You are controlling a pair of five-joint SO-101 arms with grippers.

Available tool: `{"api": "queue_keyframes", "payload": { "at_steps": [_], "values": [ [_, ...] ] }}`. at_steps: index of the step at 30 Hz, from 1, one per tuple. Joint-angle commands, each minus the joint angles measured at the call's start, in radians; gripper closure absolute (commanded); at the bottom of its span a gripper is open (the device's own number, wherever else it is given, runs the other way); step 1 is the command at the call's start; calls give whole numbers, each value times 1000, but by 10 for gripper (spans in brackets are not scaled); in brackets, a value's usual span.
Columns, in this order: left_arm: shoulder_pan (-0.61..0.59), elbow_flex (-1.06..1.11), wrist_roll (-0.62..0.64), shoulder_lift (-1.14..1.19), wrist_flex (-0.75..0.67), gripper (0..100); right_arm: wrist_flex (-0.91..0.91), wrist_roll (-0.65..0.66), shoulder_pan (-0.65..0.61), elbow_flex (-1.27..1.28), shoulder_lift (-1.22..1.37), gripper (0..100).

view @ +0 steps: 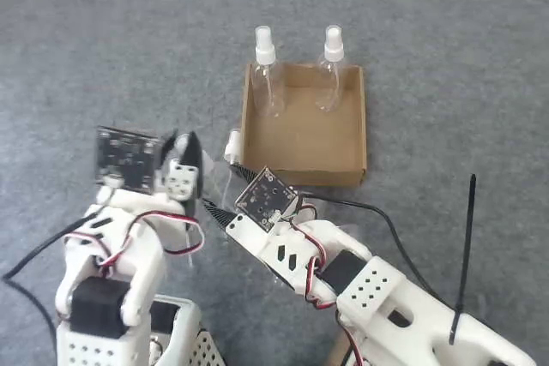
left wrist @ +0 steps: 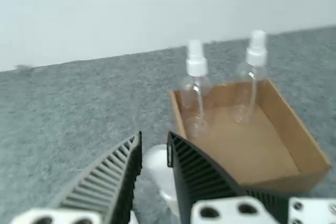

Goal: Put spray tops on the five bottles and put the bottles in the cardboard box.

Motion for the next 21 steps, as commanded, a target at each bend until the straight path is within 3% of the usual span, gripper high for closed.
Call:
{"api": "queue_keyframes", "payload": {
  "at_steps": [1,8,13,17,21],
  "values": [
    [-80,-71,37,-8,-20,864,-16,-15,16,-12,-48,993],
    [-104,-18,58,-107,-21,830,-7,-14,111,-41,-65,993],
    [-91,117,40,-164,-106,830,232,-124,265,-235,-199,993],
    [48,203,37,-141,-167,827,366,-219,361,-410,-232,993],
    [206,249,35,-141,-169,819,417,-229,363,-517,-179,993]
  ]
}}
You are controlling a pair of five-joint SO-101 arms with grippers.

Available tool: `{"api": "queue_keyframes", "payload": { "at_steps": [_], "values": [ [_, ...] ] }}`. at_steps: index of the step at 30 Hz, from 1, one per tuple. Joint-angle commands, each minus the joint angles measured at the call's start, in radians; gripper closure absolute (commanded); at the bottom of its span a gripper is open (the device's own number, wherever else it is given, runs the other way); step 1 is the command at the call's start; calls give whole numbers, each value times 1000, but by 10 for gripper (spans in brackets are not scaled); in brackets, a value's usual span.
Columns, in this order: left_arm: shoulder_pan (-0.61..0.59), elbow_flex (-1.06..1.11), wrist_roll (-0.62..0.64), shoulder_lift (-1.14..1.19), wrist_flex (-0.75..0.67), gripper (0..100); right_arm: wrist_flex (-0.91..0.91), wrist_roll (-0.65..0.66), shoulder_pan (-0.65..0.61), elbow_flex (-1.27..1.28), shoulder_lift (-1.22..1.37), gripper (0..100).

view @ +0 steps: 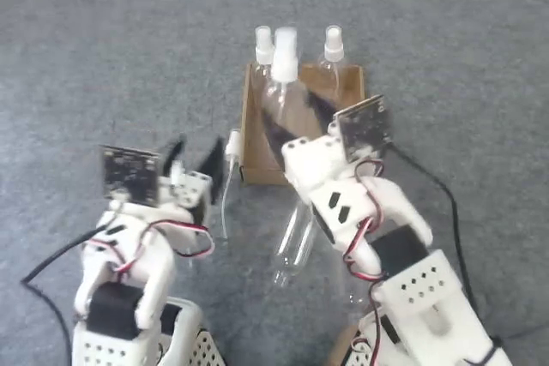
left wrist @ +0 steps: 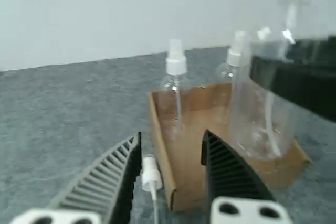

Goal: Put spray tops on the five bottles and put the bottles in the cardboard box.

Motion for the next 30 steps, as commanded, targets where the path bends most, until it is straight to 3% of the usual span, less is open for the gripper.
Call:
{"api": "queue_keyframes", "payload": {
  "at_steps": [1,6,14,18,25,30],
  "values": [
    [150,18,-11,5,-31,800,53,-28,15,-181,31,993],
    [161,21,-9,6,-31,699,104,-26,-64,-252,145,993],
    [160,77,-12,11,-91,699,372,-15,-147,-443,191,993],
    [160,85,-12,12,-98,699,489,66,-150,-506,191,993],
    [153,87,-12,12,-101,699,558,87,-145,-506,191,993],
    [78,90,-12,12,-127,699,578,89,-145,-502,157,993]
  ]
}}
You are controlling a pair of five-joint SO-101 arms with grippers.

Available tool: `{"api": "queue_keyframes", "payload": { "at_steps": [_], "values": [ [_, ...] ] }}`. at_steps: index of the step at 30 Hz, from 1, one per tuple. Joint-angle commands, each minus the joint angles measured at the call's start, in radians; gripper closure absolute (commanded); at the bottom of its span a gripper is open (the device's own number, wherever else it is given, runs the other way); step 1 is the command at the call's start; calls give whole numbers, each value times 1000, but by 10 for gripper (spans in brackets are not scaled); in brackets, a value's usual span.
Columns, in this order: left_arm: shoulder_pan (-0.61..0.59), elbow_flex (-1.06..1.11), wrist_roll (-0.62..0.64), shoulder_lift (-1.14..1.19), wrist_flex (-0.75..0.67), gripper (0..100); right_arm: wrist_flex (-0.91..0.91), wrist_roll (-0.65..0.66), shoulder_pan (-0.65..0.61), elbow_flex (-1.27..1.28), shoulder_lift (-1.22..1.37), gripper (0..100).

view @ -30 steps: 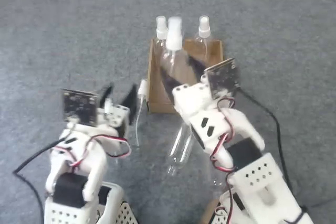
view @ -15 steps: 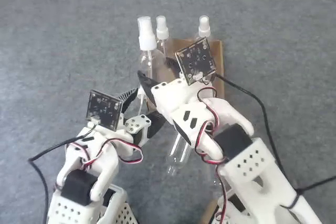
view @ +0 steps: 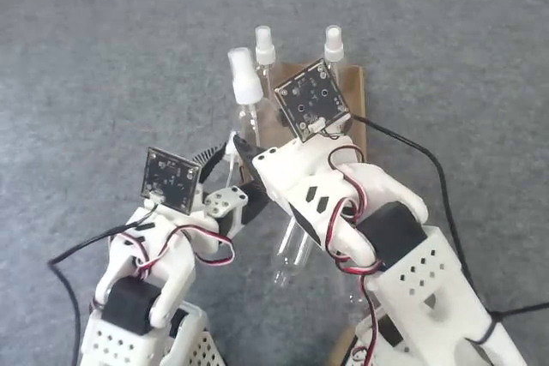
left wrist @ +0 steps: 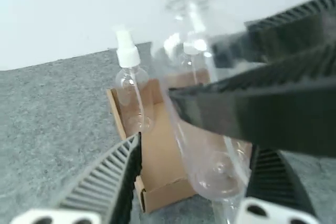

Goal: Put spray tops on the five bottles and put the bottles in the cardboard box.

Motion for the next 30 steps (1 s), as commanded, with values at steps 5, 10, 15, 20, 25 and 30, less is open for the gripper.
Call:
{"api": "queue_keyframes", "payload": {
  "at_steps": [5,10,15,20,25,30],
  "values": [
    [-58,-2,-9,17,-57,699,25,23,1,-64,-76,993],
    [-58,-1,-9,11,-52,699,-24,117,47,-78,-68,993],
    [-97,-1,-9,9,-57,766,-119,149,213,-126,47,993],
    [-273,-1,26,14,-110,987,-216,120,311,-133,159,993],
    [-393,39,143,17,-190,991,-340,69,312,-60,200,993],
    [-405,87,169,17,-252,991,-588,52,315,147,206,993]
  ]
}}
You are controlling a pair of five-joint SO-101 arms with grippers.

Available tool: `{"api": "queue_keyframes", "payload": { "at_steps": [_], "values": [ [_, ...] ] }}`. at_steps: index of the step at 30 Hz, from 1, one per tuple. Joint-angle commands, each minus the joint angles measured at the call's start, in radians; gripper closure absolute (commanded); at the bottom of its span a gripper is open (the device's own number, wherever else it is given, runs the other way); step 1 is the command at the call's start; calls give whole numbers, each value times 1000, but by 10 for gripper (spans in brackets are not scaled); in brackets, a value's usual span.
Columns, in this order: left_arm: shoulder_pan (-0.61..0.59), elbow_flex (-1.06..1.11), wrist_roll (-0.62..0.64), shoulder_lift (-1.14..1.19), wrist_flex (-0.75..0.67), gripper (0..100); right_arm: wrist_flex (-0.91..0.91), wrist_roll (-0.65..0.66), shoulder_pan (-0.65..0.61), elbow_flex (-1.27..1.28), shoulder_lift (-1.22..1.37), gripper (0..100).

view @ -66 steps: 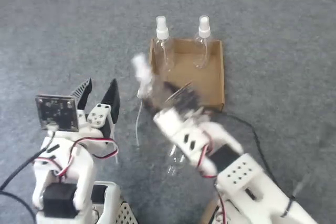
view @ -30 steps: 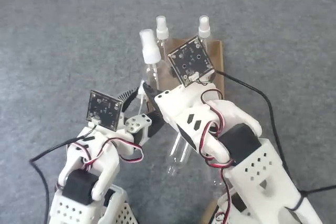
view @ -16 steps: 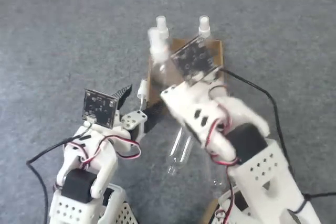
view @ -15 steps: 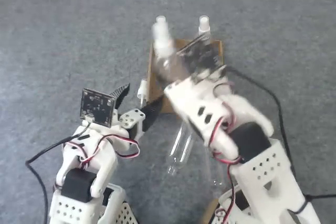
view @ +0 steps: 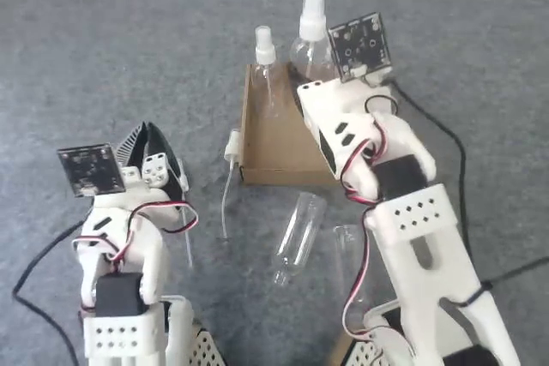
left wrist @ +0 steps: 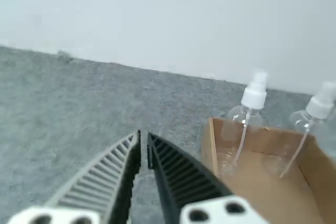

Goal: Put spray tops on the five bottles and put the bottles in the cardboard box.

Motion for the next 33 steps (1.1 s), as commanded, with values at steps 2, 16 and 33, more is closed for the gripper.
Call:
{"api": "queue_keyframes", "payload": {
  "at_steps": [2,16,33],
  "values": [
    [-3,7,23,5,-54,991,-285,-32,10,187,4,993],
    [-2,15,23,0,-58,991,-611,-32,-150,290,263,993],
    [46,18,18,5,-54,990,-868,-103,-147,247,575,993]
  ]
}}
